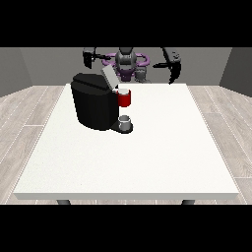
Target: Insert the coffee pod into the coffee machine and close the lid
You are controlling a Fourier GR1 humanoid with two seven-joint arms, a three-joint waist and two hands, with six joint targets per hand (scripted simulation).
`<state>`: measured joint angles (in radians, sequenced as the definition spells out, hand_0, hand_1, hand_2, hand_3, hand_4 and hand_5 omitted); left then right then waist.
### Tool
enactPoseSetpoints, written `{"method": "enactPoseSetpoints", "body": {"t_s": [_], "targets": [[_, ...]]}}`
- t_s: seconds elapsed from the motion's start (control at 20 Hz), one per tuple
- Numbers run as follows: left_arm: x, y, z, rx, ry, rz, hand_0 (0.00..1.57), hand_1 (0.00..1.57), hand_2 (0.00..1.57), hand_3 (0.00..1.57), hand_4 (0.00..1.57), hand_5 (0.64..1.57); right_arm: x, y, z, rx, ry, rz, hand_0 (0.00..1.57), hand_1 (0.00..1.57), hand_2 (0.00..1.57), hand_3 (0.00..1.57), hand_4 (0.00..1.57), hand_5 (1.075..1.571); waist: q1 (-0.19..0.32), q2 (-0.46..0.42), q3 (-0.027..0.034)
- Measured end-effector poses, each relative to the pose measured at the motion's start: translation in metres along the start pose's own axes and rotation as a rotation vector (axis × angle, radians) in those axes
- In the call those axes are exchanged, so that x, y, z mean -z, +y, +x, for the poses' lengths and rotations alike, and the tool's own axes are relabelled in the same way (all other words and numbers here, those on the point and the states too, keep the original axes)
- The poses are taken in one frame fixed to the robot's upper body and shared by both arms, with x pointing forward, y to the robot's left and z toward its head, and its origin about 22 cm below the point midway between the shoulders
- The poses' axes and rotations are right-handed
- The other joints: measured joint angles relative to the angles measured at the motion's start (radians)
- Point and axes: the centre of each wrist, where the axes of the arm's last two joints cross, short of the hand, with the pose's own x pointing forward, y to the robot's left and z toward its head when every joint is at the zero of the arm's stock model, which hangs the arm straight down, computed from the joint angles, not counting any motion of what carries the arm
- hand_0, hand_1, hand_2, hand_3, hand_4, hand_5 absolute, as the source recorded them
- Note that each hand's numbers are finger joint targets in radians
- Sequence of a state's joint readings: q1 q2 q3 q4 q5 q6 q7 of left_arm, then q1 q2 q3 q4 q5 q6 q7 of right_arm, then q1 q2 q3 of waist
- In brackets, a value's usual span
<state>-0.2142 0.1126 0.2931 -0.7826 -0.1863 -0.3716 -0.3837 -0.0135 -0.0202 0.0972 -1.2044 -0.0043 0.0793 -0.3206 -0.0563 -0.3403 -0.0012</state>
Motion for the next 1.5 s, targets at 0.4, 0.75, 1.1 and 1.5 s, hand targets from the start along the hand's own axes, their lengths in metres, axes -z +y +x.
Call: {"method": "enactPoseSetpoints", "body": {"t_s": [0.4,0.75,1.1,1.5], "targets": [[-0.026,0.012,-0.012,-0.025,-0.019,0.041,0.00,0.00,0.00,0.00,0.12,1.571,0.017,0.027,0.073,-0.079,-0.194,0.062,0.00,0.00,0.00,0.00,0.39,1.571,-0.023,0.020,0.0007],[-0.014,0.005,0.010,-0.030,-0.159,-0.008,0.00,0.00,0.00,0.00,0.19,1.571,0.031,0.039,0.107,-0.146,-0.298,0.008,0.00,0.00,0.00,0.00,0.29,1.571,0.051,0.172,0.0011],[-0.011,-0.006,0.030,-0.005,-0.251,-0.070,0.00,0.00,0.00,0.00,0.32,1.571,0.054,0.042,0.126,-0.212,-0.332,-0.060,0.00,0.00,0.00,0.00,0.20,1.571,0.113,0.250,0.0013],[-0.009,-0.004,0.053,0.025,-0.315,-0.091,0.00,0.00,0.00,0.00,0.34,1.571,0.086,0.033,0.141,-0.252,-0.342,-0.126,0.00,0.00,0.00,0.00,0.39,1.571,0.154,0.328,0.0013]]}}
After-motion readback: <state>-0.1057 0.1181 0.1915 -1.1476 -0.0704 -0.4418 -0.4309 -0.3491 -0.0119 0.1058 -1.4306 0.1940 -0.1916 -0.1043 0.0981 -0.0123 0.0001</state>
